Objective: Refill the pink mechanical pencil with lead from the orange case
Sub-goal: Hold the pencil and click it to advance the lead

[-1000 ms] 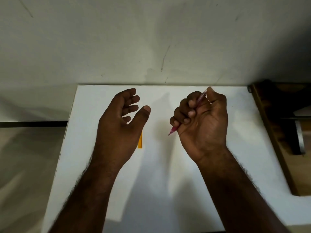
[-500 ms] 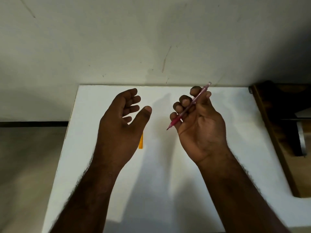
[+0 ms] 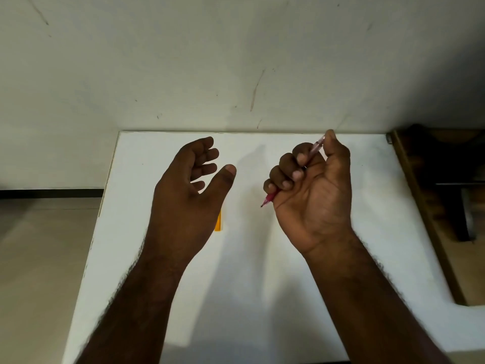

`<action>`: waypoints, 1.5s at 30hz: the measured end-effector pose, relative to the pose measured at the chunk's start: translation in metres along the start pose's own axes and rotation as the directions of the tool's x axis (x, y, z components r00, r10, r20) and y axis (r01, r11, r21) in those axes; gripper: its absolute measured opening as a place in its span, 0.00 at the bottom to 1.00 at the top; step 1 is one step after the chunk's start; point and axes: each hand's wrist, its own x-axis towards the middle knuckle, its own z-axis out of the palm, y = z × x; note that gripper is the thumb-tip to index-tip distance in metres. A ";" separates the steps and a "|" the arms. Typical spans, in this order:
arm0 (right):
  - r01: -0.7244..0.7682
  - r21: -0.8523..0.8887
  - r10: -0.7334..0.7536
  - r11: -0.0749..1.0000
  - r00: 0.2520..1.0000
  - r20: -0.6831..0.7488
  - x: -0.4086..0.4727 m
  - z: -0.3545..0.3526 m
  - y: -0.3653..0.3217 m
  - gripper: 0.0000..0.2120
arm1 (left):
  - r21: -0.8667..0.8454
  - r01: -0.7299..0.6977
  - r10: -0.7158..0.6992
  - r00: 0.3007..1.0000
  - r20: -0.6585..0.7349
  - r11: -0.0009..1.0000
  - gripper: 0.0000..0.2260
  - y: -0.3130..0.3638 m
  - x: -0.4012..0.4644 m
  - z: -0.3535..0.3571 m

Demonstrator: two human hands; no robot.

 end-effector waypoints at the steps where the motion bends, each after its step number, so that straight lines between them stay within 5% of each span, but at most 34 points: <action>1: 0.008 -0.006 -0.008 1.000 1.000 0.001 0.000 0.000 0.000 0.23 | -0.002 0.000 0.000 1.000 -0.001 1.000 0.19 0.000 0.000 0.000; 45: -0.037 0.104 0.038 0.994 0.999 -0.006 0.001 -0.007 0.002 0.21 | 0.027 0.011 -0.011 1.000 0.003 1.000 0.19 -0.002 0.001 0.000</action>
